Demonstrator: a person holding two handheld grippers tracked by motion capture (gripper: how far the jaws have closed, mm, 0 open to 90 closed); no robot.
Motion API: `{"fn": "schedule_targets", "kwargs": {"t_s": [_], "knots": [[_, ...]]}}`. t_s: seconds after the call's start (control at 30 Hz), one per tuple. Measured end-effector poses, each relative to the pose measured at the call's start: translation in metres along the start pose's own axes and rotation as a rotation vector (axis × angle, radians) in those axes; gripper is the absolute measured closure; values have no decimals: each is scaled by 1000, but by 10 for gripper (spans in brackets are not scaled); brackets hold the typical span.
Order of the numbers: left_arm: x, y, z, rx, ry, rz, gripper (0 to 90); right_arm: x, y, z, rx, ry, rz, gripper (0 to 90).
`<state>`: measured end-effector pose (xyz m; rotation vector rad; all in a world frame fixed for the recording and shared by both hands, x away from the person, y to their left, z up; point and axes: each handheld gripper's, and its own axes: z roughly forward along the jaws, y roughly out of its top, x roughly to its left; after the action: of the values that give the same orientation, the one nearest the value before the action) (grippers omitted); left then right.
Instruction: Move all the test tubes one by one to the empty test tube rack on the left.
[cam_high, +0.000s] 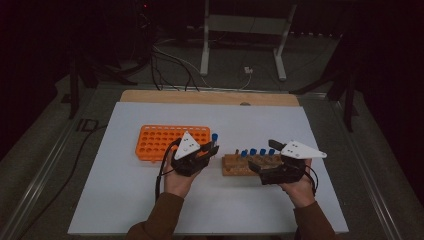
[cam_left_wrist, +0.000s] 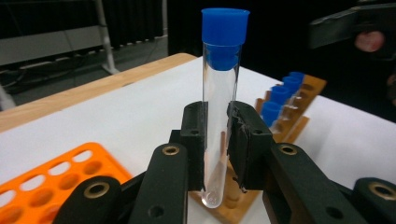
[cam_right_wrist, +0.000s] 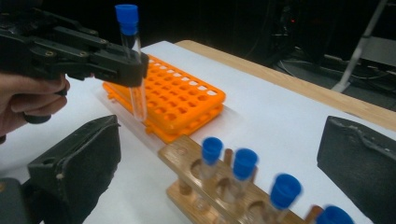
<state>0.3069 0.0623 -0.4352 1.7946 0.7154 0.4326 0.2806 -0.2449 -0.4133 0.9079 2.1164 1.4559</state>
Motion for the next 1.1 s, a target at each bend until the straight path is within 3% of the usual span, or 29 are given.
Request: {"fn": "schedule_targets", "kwargs": {"t_s": [0.4, 1.1], "knots": [[21, -9, 7, 21, 66, -13, 767, -19, -16, -14, -9, -51, 41, 2], [34, -25, 25, 56, 112, -35, 766, -27, -21, -24, -38, -65, 72, 2]]}}
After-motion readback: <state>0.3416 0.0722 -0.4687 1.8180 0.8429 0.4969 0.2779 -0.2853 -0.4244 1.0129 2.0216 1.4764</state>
